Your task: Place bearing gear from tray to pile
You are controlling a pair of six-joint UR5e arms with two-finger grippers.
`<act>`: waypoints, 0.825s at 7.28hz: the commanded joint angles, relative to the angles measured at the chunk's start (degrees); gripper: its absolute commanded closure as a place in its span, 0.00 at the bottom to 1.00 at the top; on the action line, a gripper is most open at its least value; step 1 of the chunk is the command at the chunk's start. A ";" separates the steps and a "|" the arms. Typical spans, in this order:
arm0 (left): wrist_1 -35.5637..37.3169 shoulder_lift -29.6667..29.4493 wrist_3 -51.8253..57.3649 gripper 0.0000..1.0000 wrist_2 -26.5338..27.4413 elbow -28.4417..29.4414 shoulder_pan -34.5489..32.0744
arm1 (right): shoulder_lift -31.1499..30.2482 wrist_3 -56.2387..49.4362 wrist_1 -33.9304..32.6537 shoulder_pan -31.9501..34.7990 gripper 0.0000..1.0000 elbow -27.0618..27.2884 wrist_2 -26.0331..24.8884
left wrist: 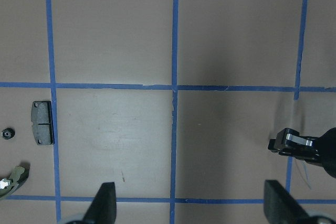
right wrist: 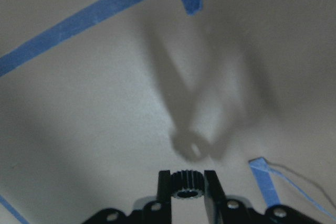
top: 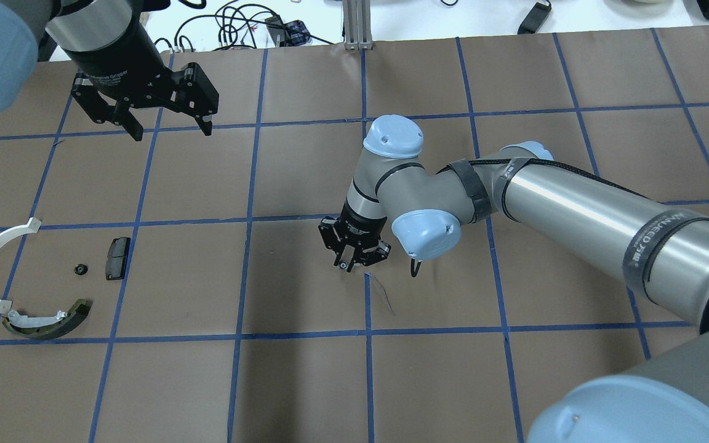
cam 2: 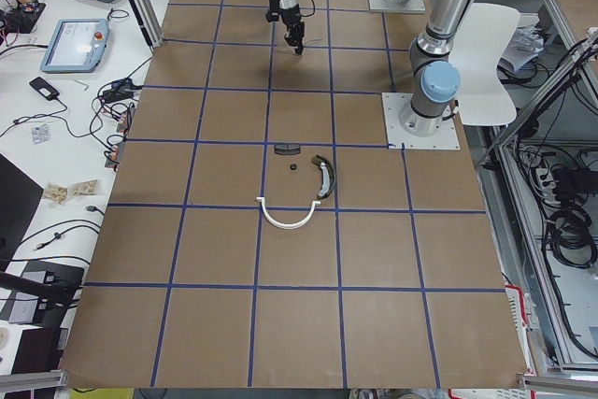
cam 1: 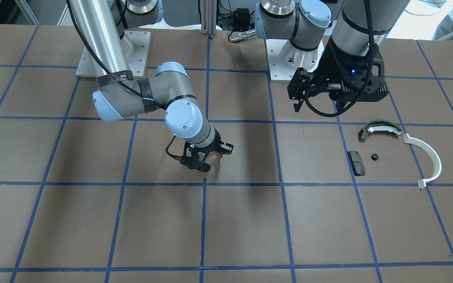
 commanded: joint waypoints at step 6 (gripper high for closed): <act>0.02 -0.17 0.00 0.00 -0.15 0.00 -0.06 | -12.23 -14.69 9.26 -13.54 0.00 -0.62 -6.36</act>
